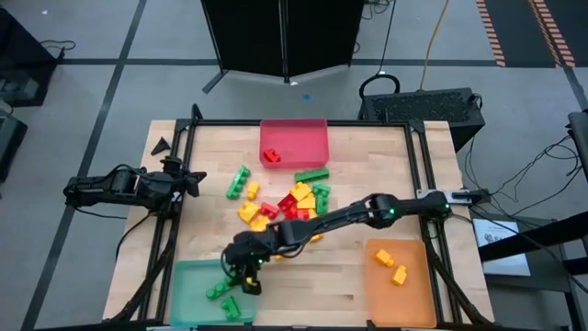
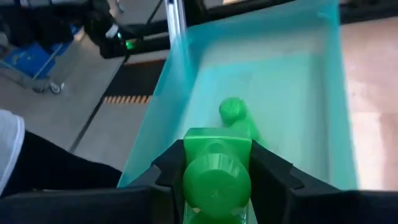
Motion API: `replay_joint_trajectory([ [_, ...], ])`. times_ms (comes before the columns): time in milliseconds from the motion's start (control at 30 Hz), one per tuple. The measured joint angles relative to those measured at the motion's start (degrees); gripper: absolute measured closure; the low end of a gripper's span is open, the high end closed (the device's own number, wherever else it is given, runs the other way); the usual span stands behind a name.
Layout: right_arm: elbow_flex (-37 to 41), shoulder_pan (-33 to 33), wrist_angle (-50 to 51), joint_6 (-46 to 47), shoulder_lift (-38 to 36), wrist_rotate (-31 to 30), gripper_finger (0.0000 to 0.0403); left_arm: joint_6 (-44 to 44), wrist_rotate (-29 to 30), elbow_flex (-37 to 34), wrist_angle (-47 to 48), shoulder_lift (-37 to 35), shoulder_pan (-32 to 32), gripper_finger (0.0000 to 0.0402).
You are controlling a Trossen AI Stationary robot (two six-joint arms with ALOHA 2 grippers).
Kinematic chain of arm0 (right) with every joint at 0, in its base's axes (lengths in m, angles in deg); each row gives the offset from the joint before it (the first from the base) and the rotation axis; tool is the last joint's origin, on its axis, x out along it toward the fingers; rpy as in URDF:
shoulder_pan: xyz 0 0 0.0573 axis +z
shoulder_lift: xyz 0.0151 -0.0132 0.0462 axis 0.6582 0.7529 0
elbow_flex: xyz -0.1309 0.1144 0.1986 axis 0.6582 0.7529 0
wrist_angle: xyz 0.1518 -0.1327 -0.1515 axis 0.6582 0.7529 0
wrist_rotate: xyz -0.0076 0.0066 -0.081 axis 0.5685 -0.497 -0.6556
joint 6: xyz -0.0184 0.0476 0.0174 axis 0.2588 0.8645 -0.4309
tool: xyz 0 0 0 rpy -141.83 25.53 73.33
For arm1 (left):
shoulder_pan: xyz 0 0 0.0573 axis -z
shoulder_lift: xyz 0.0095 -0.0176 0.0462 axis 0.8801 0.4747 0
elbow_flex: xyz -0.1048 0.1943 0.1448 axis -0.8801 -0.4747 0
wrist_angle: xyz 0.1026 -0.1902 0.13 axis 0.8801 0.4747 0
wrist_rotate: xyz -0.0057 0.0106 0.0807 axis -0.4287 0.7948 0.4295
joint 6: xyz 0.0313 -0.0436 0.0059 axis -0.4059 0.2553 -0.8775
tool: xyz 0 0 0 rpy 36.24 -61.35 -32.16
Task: Sort blocks
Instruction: Put the green game piece into the green bin, then put the yellow game piece into the orange bin
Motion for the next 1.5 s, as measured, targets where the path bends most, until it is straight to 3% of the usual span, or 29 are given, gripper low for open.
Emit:
replay_joint_trajectory([
  [100, 0.0, 0.8, 2.3, -2.6, 0.1, 0.0, 0.0286, 0.0, 0.1, 0.0, 0.0, 0.0, 0.0, 0.0398],
  [300, 0.0, 1.2, 2.5, -5.6, 0.1, -0.4, 0.0152, 0.0, 0.2, 0.0, 0.0, 0.0, 0.0, 0.0398],
  [433, 0.0, 0.7, 2.1, -3.9, 0.1, -0.4, 0.011, 0.0, 0.2, 0.0, 0.0, 0.0, 0.0, 0.0398],
  [600, -0.7, -2.0, 7.0, -5.9, -2.6, -0.8, 0.0119, 0.0, 0.2, 0.0, -0.1, 0.0, 0.0, 0.0398],
  [833, -1.1, -7.9, 19.5, -20.9, -11.6, -10.0, 0.0137, 0.0, 0.2, 0.0, 0.0, 0.0, 0.0, 0.0398],
  [1167, -0.9, -11.4, 37.1, -33.4, -8.7, -8.9, 0.0127, 0.0, -0.1, 0.0, -0.1, 0.0, 0.0, 0.0398],
  [1500, -0.8, -10.8, 34.5, -37.0, -5.7, -9.4, 0.0109, 0.0, -0.1, 0.0, -0.1, 0.0, 0.0, 0.0398],
])
